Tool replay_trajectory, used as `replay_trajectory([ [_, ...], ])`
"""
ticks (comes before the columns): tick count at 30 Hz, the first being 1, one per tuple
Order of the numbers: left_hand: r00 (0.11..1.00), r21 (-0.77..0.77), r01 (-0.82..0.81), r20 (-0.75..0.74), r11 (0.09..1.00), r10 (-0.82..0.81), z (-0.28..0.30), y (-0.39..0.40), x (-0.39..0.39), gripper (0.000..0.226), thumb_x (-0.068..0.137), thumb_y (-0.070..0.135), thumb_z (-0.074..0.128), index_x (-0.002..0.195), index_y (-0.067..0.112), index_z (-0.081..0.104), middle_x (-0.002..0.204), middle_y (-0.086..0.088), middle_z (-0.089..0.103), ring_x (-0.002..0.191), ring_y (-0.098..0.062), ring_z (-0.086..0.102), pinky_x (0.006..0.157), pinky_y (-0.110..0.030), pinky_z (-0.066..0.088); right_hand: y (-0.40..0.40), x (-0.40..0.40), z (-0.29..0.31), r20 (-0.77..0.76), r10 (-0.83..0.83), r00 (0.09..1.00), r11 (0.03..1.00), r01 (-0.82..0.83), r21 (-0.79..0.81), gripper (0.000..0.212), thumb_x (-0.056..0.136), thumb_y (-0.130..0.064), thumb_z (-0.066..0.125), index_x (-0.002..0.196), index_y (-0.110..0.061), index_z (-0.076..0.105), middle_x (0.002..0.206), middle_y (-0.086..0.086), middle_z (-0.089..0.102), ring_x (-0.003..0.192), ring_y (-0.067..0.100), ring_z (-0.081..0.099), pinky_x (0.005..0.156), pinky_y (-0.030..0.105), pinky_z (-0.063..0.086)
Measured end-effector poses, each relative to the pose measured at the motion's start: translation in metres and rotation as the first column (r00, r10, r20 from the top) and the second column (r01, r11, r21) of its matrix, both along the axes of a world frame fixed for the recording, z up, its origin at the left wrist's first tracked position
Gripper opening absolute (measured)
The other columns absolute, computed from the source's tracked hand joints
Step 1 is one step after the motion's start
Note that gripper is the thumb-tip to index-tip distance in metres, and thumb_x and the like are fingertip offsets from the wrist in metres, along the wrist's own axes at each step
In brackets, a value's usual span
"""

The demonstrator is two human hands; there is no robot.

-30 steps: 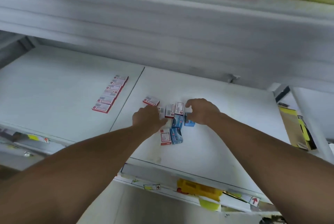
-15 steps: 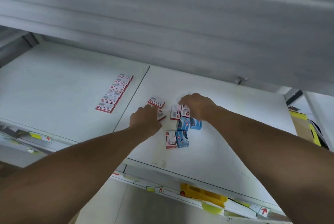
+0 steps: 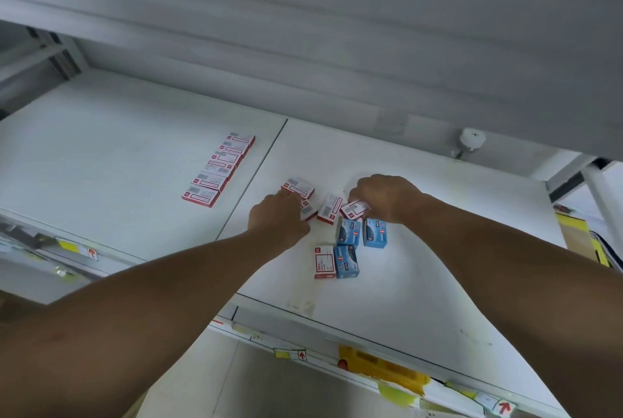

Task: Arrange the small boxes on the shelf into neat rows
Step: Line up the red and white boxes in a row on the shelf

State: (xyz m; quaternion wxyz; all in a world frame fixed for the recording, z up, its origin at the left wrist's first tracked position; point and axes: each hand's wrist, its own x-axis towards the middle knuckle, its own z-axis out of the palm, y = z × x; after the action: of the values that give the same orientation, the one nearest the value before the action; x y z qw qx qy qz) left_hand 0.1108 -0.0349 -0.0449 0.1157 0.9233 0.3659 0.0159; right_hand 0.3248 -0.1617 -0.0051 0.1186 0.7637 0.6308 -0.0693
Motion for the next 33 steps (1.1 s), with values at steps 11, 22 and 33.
replay_trajectory([
  [11,1.000,-0.042,0.019,-0.011,0.999,-0.019,0.021,0.007,-0.016,0.050,0.080,0.049,0.081,0.123,0.027,0.070,0.118,0.008,0.072,0.087,-0.014,0.068,0.057,-0.024,0.045,-0.023,0.005,0.018,-0.036,-0.226,0.973,0.974,0.227,0.024,0.035,0.085,-0.044,0.075,0.109,-0.025,0.060,0.102,0.001,0.065,0.088,0.021,0.059,0.070,0.037,0.050],
  [22,0.998,0.003,0.028,-0.051,1.000,-0.027,0.116,-0.019,-0.065,0.046,0.079,0.048,0.075,0.122,0.032,0.071,0.095,0.014,0.062,0.084,-0.014,0.064,0.058,-0.027,0.048,-0.048,-0.073,0.089,-0.316,-0.274,0.908,0.938,0.324,0.119,0.034,0.088,-0.028,0.072,0.121,-0.032,0.066,0.111,-0.006,0.069,0.093,0.017,0.062,0.071,0.030,0.046],
  [33,0.998,0.009,-0.051,-0.048,0.999,0.051,0.171,-0.058,-0.157,0.046,0.082,0.045,0.070,0.126,0.033,0.068,0.119,0.007,0.069,0.103,-0.020,0.067,0.082,-0.033,0.056,-0.053,-0.164,0.122,-0.334,-0.087,0.939,0.956,0.173,0.236,0.048,0.081,-0.037,0.077,0.128,-0.035,0.066,0.120,0.000,0.071,0.093,0.021,0.066,0.071,0.030,0.043],
])
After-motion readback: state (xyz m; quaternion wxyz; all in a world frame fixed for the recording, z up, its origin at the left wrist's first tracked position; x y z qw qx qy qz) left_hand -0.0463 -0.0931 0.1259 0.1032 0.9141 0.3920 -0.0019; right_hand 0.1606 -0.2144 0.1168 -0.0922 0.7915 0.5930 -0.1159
